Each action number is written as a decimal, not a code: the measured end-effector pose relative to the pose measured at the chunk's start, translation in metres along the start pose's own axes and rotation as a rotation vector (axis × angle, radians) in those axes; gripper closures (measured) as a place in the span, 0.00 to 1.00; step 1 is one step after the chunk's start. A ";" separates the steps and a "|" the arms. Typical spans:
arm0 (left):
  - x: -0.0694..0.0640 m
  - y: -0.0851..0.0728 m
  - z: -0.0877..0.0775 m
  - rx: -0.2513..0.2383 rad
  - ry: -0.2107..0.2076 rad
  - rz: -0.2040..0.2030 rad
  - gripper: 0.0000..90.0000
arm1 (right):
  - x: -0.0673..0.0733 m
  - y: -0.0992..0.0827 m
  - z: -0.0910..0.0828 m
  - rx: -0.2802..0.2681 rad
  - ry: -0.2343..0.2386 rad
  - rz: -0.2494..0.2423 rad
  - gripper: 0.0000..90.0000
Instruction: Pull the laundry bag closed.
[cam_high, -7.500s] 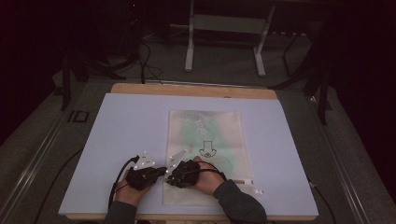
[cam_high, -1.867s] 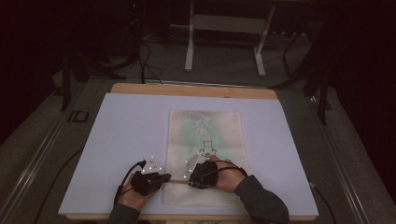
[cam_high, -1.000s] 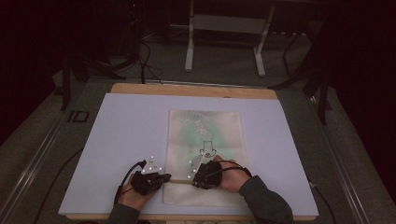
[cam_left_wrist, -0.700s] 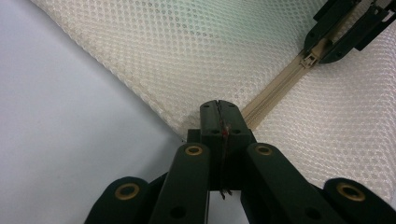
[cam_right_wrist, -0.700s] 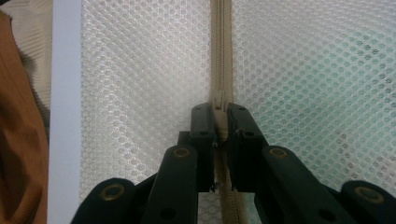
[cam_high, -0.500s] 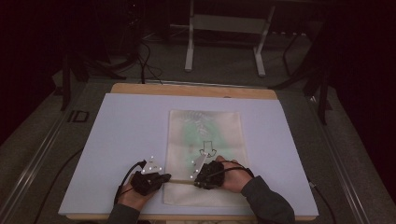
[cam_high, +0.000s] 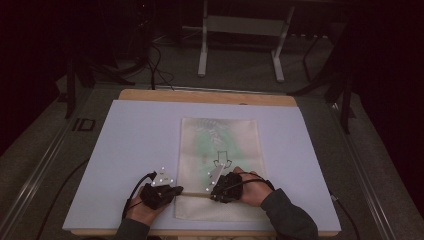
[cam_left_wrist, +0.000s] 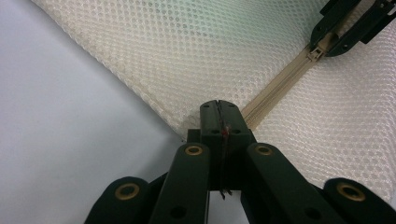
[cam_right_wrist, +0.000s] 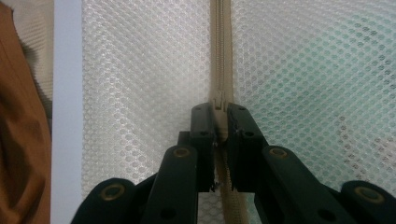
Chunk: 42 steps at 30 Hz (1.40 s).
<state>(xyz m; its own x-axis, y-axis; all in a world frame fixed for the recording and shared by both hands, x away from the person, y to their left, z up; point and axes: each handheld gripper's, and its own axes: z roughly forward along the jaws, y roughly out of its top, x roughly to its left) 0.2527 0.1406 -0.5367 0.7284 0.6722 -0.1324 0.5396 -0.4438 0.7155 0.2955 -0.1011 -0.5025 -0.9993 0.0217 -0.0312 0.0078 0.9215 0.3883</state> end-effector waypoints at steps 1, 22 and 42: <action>0.000 0.000 0.000 0.000 0.000 0.000 0.99 | 0.000 0.000 0.000 0.000 0.000 0.000 0.92; 0.000 0.000 0.000 0.000 0.000 0.000 0.99 | 0.000 -0.007 -0.004 0.005 0.002 0.006 0.92; 0.000 0.000 0.000 0.001 0.000 0.001 0.99 | 0.000 -0.014 -0.007 0.008 0.001 0.019 0.92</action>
<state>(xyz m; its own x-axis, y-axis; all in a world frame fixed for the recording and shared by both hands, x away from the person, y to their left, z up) 0.2527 0.1408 -0.5368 0.7293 0.6714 -0.1316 0.5389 -0.4452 0.7151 0.2948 -0.1172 -0.5016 -0.9990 0.0389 -0.0233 0.0271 0.9239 0.3816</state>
